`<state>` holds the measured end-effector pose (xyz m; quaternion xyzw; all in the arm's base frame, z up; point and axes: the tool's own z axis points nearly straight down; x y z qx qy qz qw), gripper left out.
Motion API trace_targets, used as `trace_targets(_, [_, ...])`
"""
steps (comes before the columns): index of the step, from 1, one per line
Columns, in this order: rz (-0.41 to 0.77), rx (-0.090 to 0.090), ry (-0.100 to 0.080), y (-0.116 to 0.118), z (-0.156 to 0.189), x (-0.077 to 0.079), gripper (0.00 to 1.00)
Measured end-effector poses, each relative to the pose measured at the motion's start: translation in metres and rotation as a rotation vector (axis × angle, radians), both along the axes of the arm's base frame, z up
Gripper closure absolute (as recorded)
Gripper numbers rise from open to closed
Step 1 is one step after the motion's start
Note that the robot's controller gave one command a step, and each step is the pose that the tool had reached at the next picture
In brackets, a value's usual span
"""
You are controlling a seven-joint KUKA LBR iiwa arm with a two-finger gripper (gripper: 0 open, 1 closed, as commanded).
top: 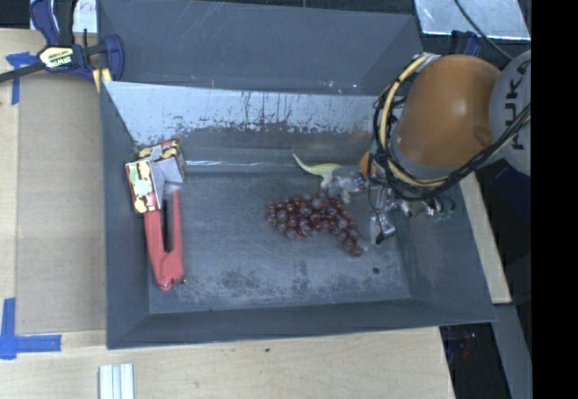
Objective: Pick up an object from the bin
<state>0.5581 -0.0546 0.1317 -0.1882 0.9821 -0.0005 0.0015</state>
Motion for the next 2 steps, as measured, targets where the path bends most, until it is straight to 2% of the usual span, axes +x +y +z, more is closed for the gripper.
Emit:
trace_targets(1, [0.035, 0.0, -0.002, -0.011, -0.003, -0.023, 0.0])
trace_targets(2, [-0.015, 0.001, -0.009, 0.022, -0.03, 0.001, 0.0])
